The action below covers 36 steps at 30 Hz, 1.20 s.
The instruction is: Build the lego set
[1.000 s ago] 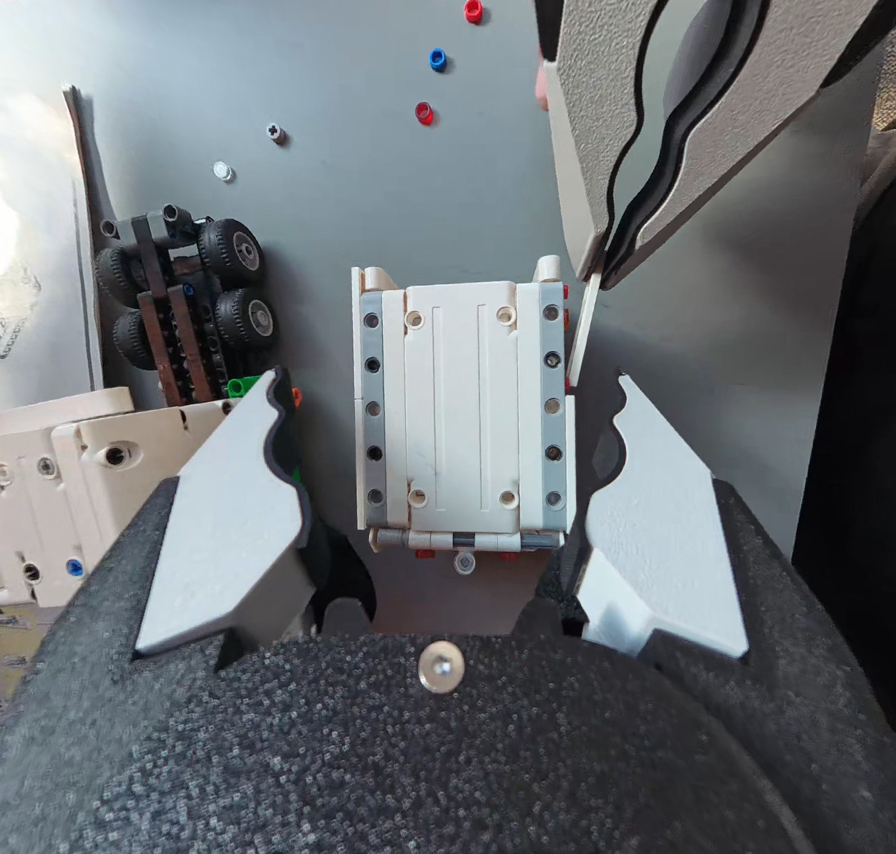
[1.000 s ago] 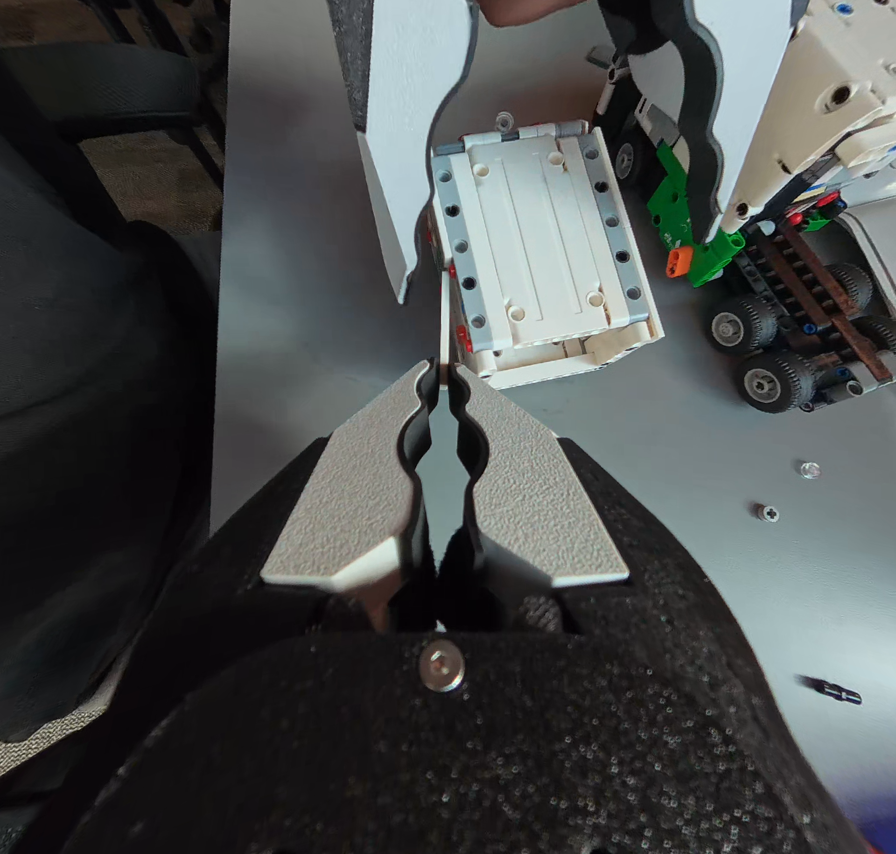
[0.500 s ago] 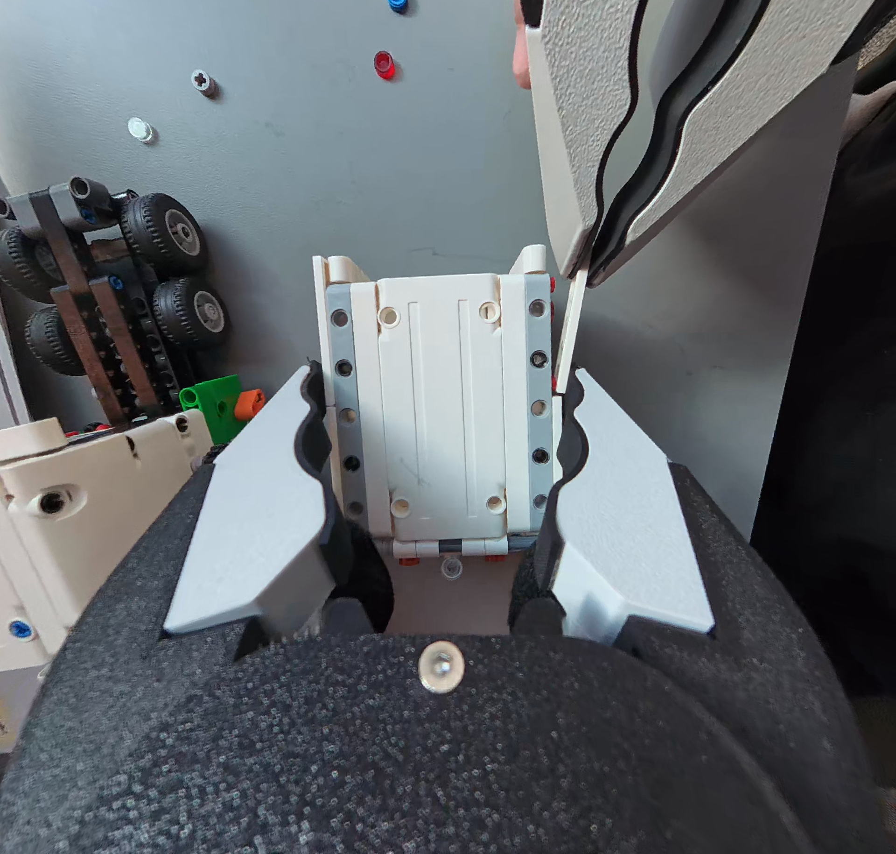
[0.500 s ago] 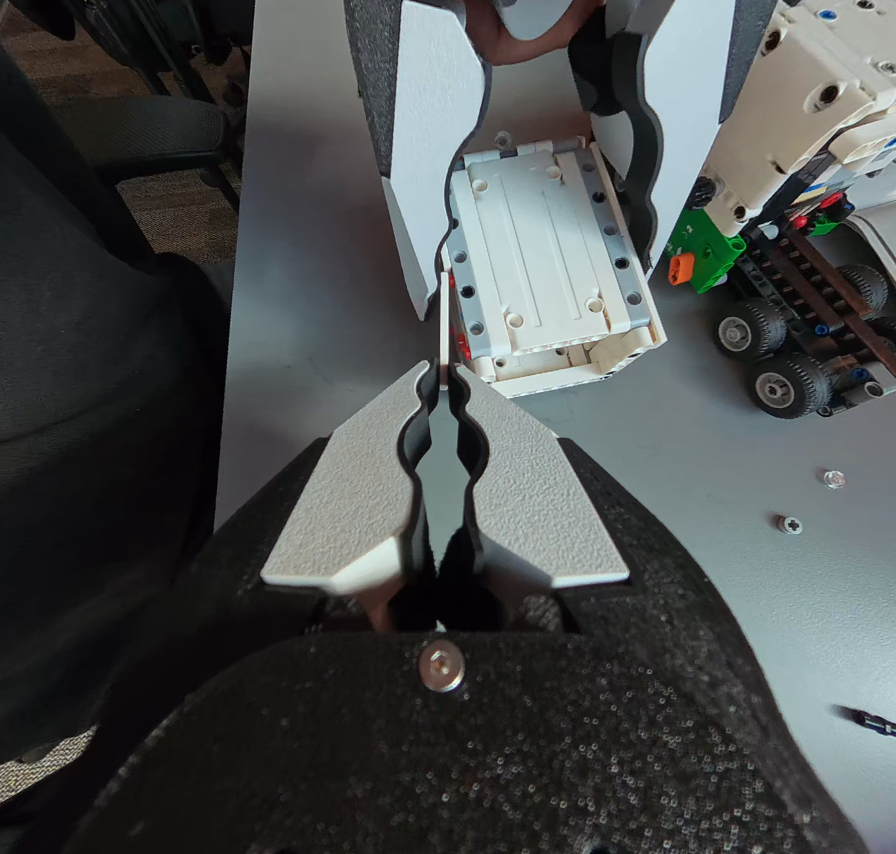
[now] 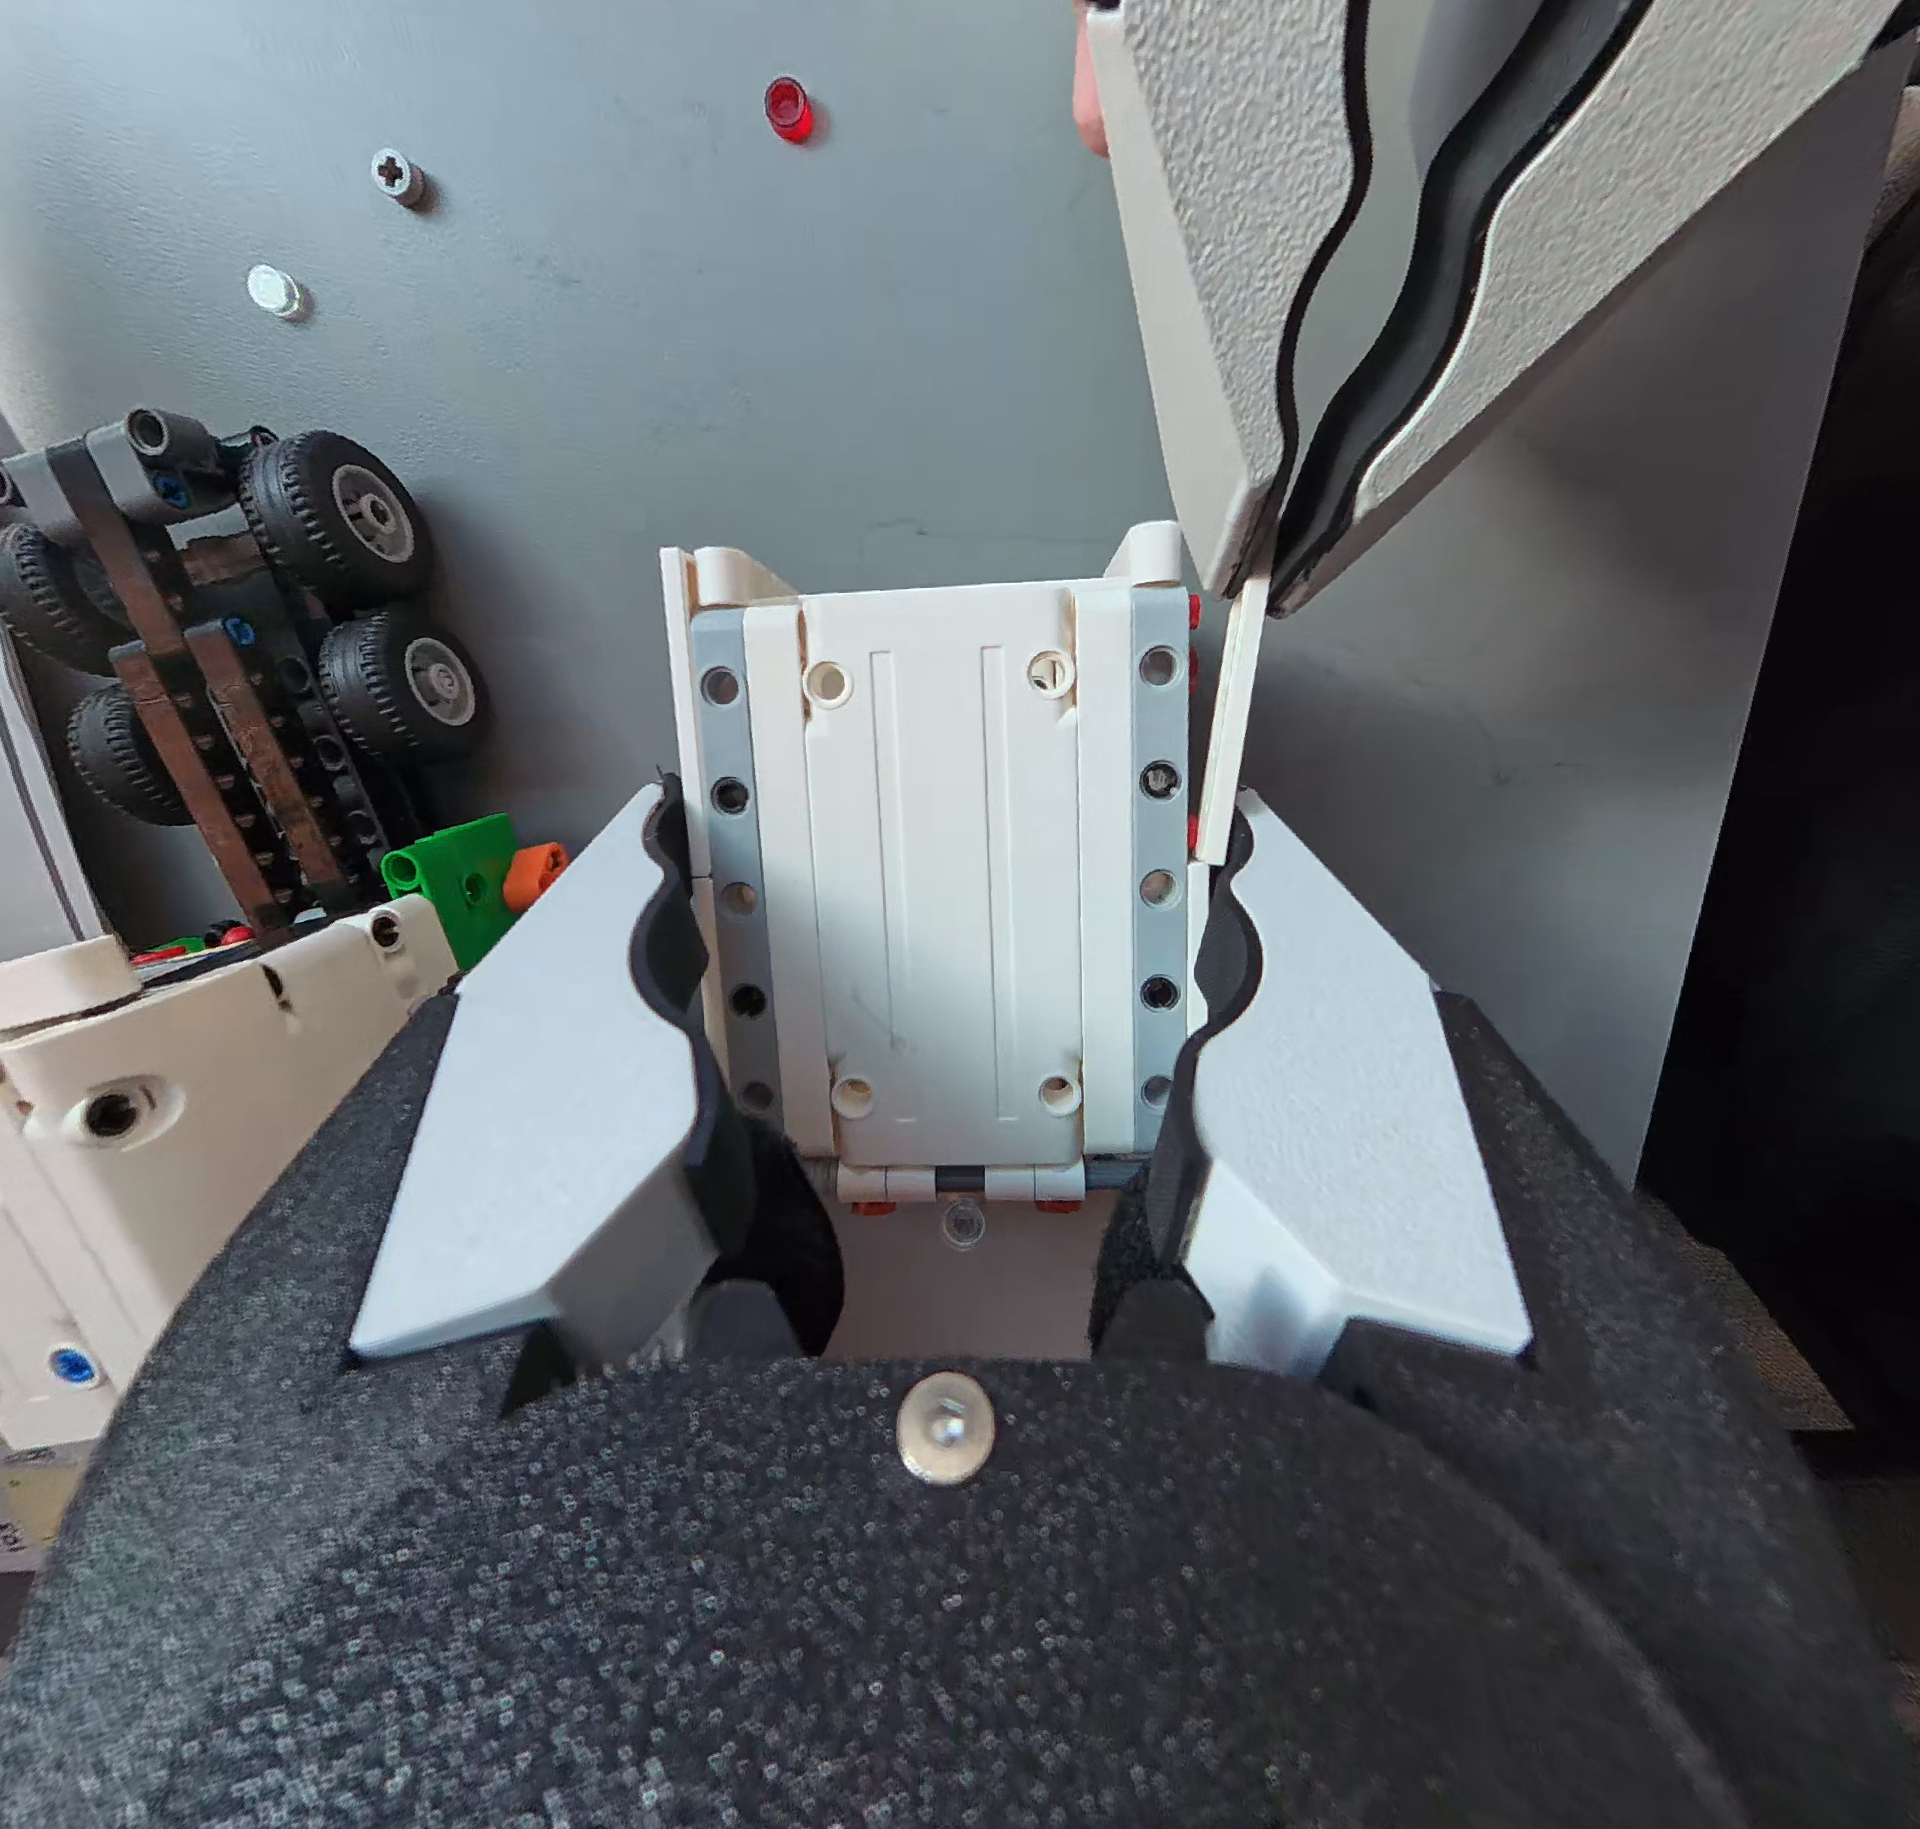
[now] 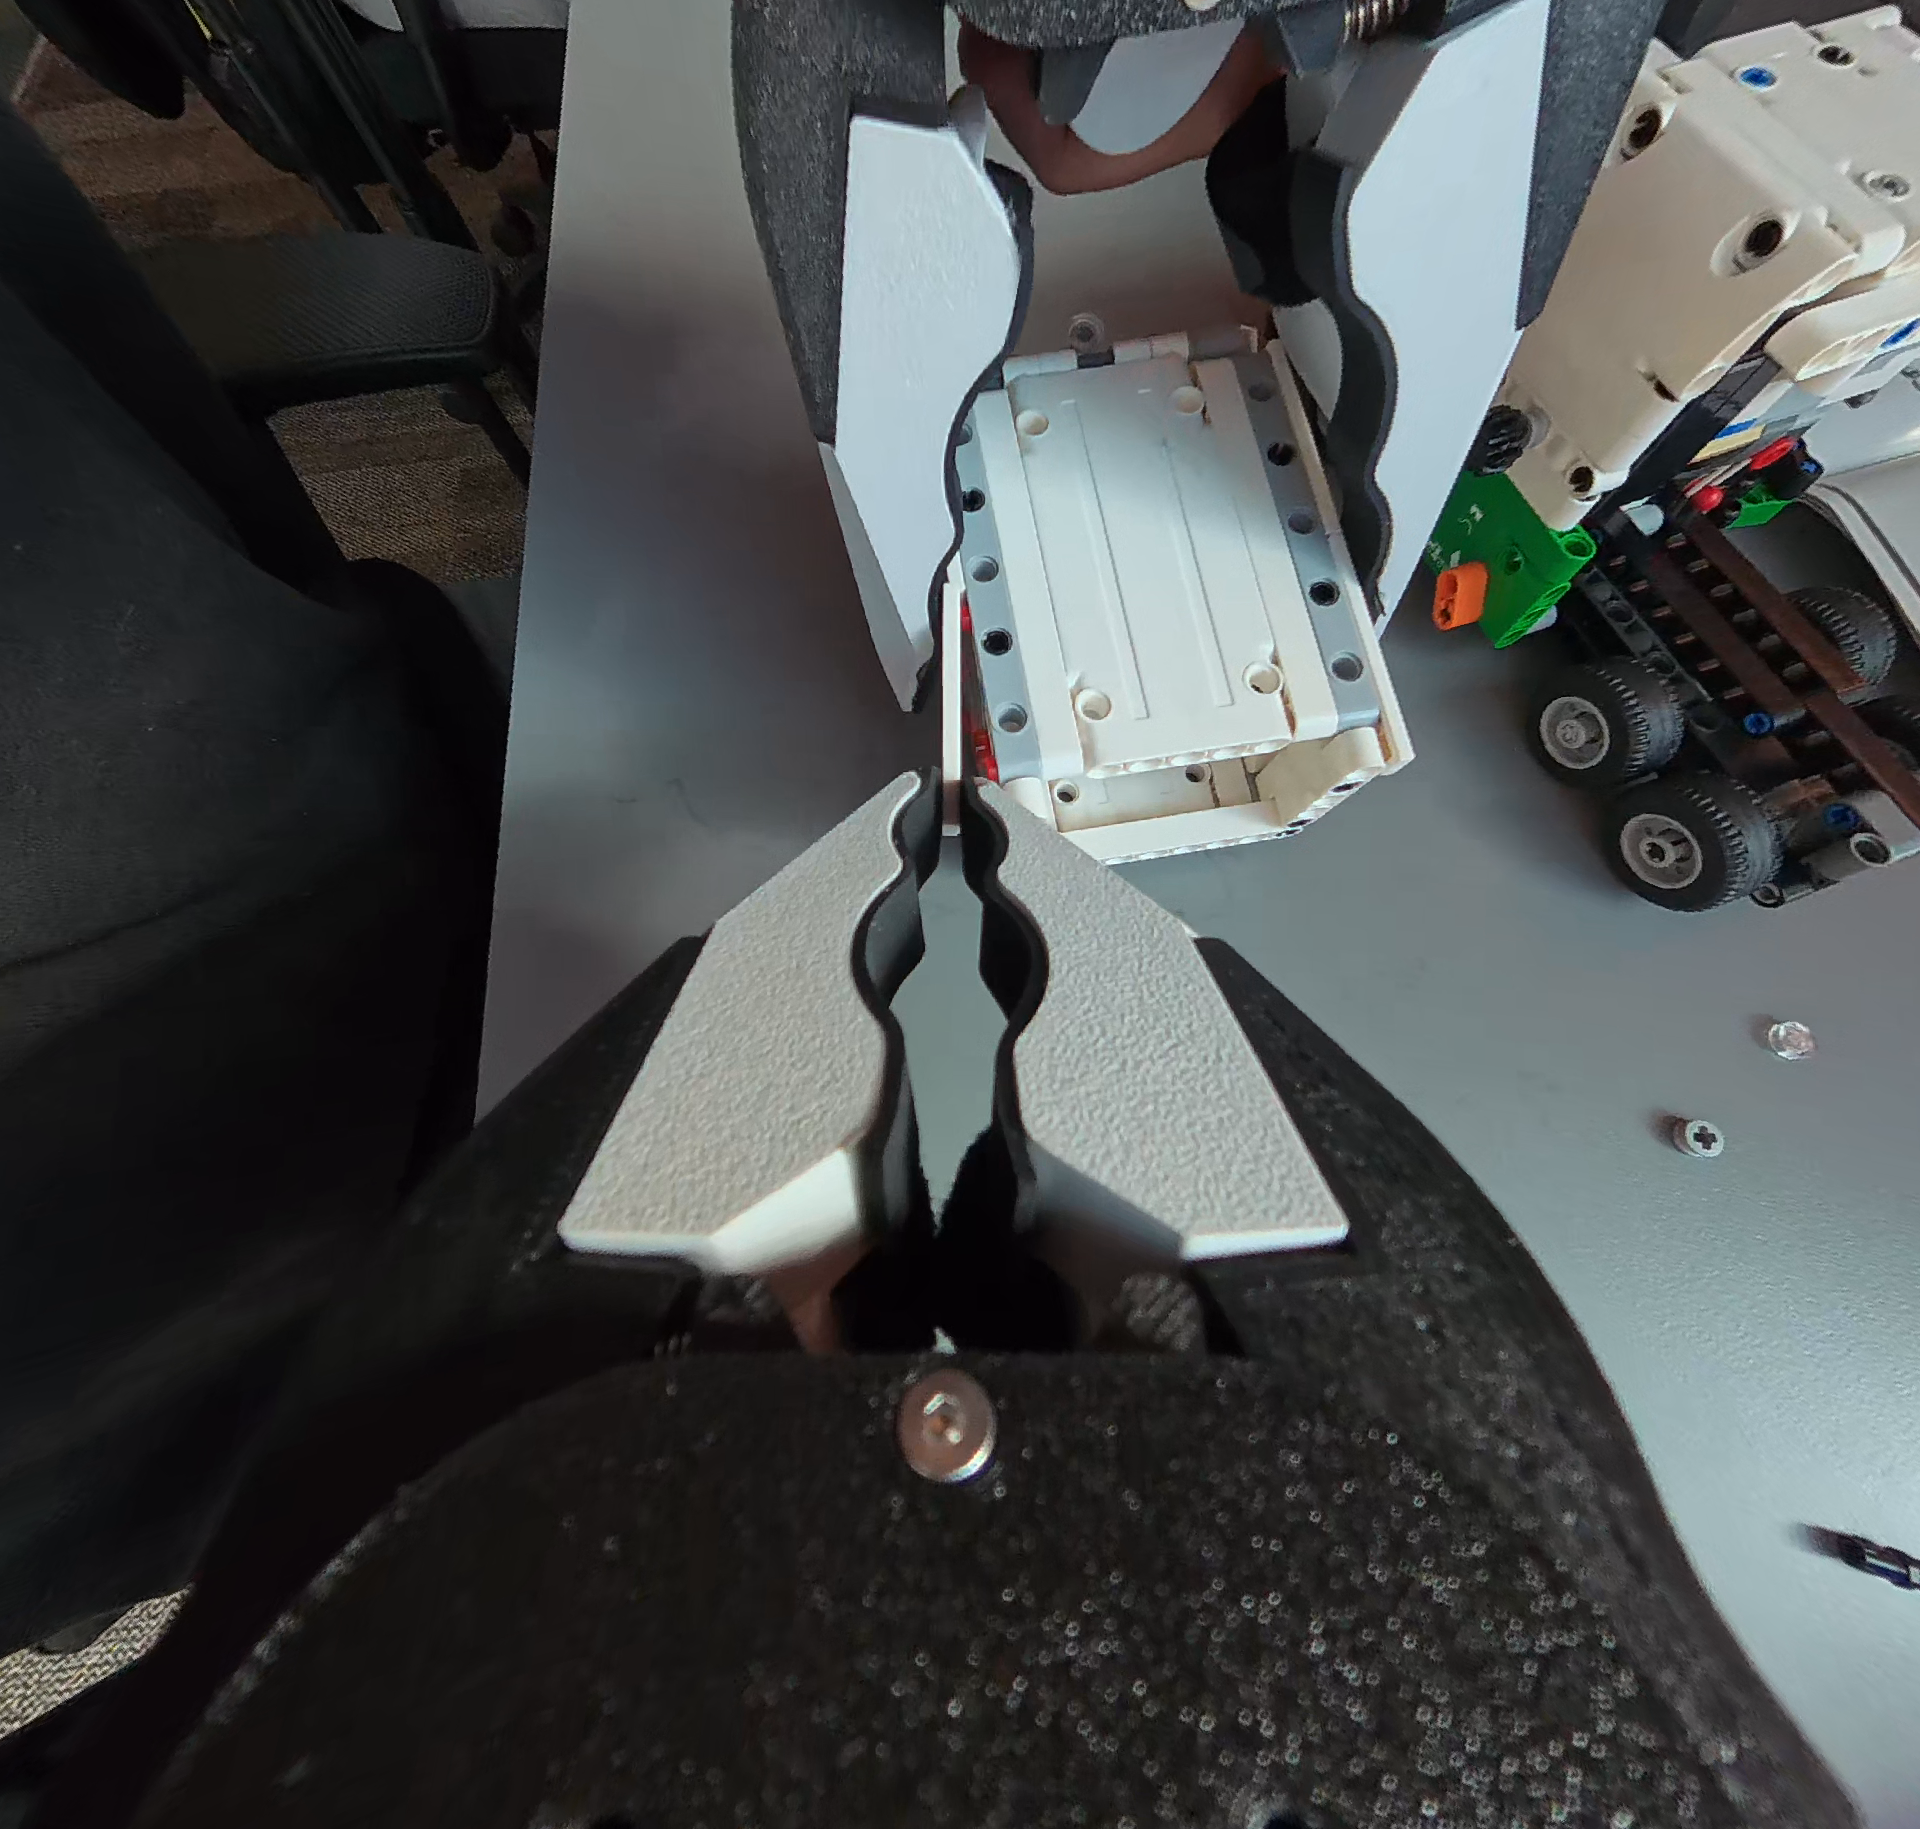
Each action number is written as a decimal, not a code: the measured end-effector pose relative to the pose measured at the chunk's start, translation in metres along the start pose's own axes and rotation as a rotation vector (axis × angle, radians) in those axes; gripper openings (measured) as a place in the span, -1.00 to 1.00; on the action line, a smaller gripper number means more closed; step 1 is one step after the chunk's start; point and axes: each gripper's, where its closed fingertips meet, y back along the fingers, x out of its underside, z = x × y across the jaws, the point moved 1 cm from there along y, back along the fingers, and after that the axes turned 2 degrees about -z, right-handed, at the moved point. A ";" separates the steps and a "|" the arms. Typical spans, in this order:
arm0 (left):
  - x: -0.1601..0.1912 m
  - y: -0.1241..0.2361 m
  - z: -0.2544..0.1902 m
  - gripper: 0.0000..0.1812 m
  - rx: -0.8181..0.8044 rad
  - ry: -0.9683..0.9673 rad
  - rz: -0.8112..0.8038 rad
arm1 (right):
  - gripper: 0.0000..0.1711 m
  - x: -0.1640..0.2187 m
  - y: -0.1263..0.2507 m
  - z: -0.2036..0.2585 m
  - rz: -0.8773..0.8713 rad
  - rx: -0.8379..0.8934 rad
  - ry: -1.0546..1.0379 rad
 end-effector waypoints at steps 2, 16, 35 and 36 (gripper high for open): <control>0.001 0.000 -0.001 0.08 -0.002 -0.012 0.004 | -0.97 0.001 0.000 0.000 0.009 0.002 0.000; -0.001 0.000 0.000 0.05 -0.006 0.009 0.014 | -0.97 0.000 0.002 -0.001 0.068 0.051 0.009; 0.000 0.000 0.002 0.07 -0.058 0.039 -0.005 | -0.97 0.001 0.003 0.000 0.060 0.092 0.001; 0.000 0.001 0.002 0.07 -0.063 0.039 -0.015 | -0.97 0.001 0.003 0.000 0.061 0.092 -0.001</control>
